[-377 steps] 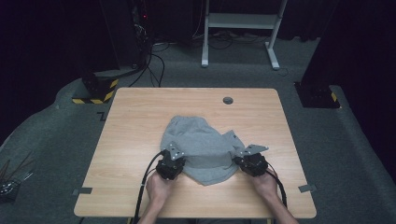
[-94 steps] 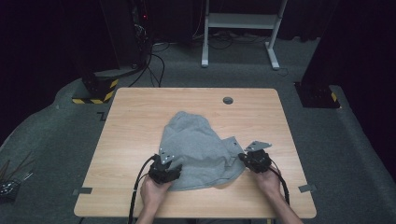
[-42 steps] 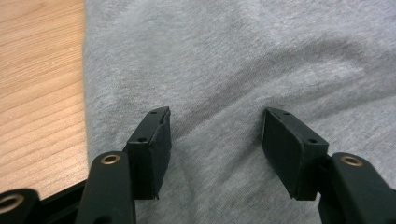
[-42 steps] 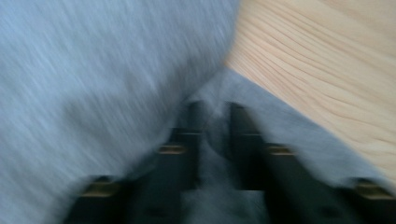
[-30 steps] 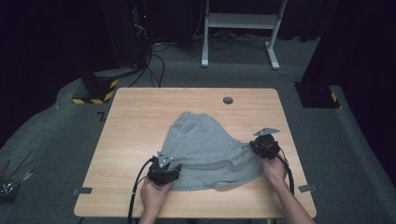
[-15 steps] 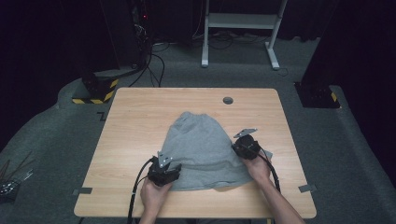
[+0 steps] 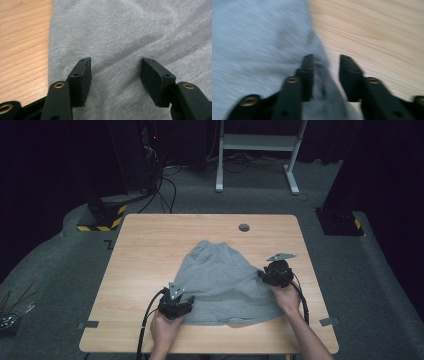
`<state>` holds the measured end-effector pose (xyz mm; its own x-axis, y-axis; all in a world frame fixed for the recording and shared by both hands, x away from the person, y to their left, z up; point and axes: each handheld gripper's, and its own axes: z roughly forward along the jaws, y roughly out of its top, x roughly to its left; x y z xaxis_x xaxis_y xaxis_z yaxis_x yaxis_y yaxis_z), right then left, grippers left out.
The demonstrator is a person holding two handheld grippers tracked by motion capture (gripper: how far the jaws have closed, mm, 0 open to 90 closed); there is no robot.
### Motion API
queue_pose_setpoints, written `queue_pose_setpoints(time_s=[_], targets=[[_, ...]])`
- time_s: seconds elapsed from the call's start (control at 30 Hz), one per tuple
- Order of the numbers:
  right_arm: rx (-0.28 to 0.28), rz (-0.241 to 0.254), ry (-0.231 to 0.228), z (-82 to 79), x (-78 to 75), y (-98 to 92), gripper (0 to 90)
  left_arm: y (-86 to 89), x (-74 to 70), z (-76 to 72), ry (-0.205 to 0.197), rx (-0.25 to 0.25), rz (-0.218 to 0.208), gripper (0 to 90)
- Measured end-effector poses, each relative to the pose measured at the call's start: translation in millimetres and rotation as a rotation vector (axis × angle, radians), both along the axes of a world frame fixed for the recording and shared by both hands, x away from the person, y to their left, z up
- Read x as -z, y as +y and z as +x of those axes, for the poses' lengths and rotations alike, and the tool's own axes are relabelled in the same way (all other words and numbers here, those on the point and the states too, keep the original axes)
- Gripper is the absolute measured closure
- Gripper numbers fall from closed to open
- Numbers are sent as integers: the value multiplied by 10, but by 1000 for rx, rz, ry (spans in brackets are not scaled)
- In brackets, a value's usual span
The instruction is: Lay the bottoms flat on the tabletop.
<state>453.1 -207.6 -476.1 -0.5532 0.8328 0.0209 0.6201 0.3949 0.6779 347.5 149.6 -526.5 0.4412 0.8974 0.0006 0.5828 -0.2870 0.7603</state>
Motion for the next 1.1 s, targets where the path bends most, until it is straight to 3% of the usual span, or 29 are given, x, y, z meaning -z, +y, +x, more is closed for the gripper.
queue_pose_setpoints(time_s=[0.13,0.2,0.33,0.47,0.57,0.63,0.67,0.7,0.77,0.8,0.83,0.9,0.97,1.0,1.03,1.07,1.1], targets=[[-59,27,28,95,44,251,485,-1,1,0,-2,-2,-1,422],[-69,36,61,137,118,364,513,-1,2,0,-2,-2,-1,422],[-108,2,107,142,162,447,843,-1,2,0,-2,-3,-2,422],[-128,12,50,71,16,450,874,-1,2,1,-2,-3,-4,422],[-212,50,-81,-108,-306,575,874,-2,2,1,-2,-4,-3,422],[-231,60,-97,-152,-366,627,873,-2,1,1,-1,-3,-2,422],[-263,67,-122,-206,-437,703,873,-2,2,1,-1,-3,-2,422],[-322,78,-156,-312,-509,905,872,-1,2,1,-2,-5,-3,423],[-368,64,-126,-360,-427,1083,870,1,2,2,-2,-6,-4,423],[-399,26,-97,-380,-321,1199,868,0,2,1,-2,-7,-3,423],[-434,-44,-70,-406,-166,1319,863,1,2,1,-2,-7,-3,422],[-451,-68,-7,-426,41,1395,830,1,1,1,-1,-7,-3,422],[-445,-27,23,-448,106,1345,728,1,2,1,-2,-8,-3,421],[-445,-27,23,-448,106,1345,728,1,2,1,-2,-8,-3,422],[-425,14,0,-489,11,1217,673,0,2,1,-2,-8,-3,422],[-425,14,0,-489,11,1217,673,-1,2,1,-2,-9,-4,422],[-378,62,-55,-511,-159,1034,647,1,1,1,-1,-7,-1,421]])
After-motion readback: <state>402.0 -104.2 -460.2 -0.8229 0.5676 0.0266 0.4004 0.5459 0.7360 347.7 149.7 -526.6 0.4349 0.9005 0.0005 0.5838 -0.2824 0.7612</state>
